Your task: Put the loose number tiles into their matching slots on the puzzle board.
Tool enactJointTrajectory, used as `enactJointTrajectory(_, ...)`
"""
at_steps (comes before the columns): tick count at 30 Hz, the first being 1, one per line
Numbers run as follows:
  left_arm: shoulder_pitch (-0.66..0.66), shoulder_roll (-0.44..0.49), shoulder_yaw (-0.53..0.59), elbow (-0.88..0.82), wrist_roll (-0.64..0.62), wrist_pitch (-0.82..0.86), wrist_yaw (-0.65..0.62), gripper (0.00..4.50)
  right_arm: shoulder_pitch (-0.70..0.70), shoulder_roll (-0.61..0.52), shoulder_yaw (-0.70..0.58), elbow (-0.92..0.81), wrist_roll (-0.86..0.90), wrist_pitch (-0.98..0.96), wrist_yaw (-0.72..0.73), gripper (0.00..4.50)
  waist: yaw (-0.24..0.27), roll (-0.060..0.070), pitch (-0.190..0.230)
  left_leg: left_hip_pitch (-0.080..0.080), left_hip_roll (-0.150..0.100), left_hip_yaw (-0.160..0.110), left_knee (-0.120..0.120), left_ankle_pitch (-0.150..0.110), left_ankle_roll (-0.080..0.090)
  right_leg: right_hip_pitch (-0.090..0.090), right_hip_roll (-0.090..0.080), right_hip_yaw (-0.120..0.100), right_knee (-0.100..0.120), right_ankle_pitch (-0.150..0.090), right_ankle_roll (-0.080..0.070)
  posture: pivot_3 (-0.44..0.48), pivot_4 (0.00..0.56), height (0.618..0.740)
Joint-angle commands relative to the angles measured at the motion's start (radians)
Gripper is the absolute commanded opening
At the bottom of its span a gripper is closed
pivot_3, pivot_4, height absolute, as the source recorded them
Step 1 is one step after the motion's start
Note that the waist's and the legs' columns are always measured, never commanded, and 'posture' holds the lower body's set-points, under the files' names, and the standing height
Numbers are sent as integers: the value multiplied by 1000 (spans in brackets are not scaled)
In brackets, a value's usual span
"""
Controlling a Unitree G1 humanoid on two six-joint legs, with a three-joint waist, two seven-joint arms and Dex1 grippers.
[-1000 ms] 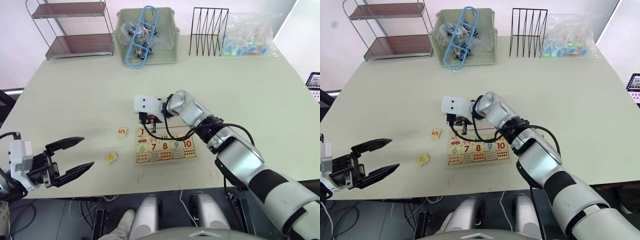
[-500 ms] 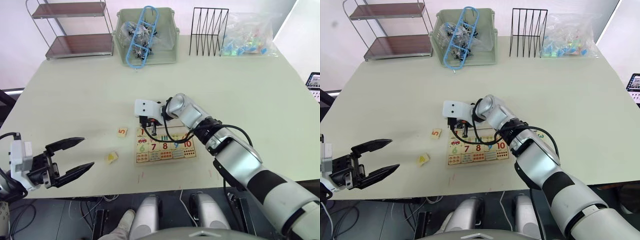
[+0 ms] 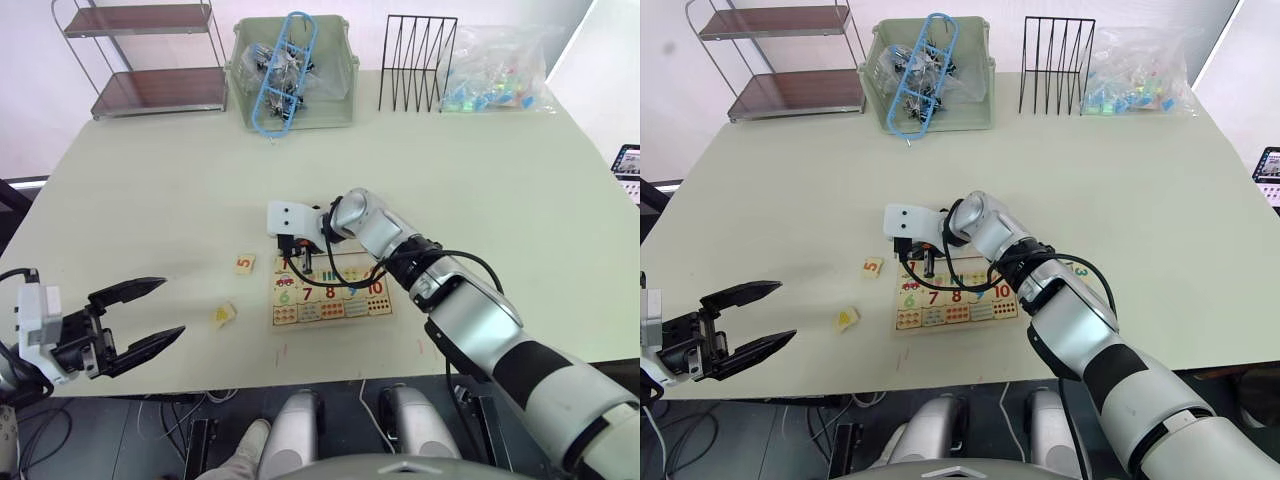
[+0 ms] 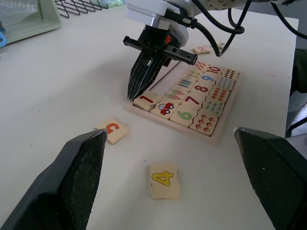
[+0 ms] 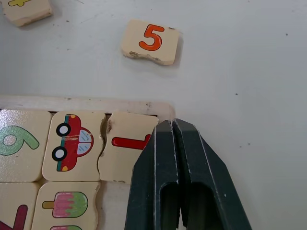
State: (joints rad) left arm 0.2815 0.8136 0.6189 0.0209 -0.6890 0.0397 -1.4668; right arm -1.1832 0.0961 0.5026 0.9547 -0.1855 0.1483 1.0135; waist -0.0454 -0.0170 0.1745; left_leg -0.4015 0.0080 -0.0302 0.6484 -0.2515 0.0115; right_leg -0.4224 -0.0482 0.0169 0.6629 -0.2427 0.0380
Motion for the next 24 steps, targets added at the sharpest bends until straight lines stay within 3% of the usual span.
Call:
enactJointTrajectory(1,0,3,19,-1,-2,-16,-9,4500,3,10,-18,-39,4,-3,12,24,0,0,0,0,0,0,0,0,0,0,0,0,0,0,0,0,150,739)
enactJointTrajectory(17,9,-7,17,-6,-1,-21,-3,4500,1,10,-49,-60,19,-26,0,24,0,0,0,0,0,0,0,0,0,0,0,0,0,0,0,0,150,739)
enactJointTrajectory(24,24,-21,12,-1,8,-25,10,4500,69,-25,-145,-188,99,-26,-1,24,1,0,0,0,0,0,0,0,0,0,-1,0,0,0,0,0,150,739)
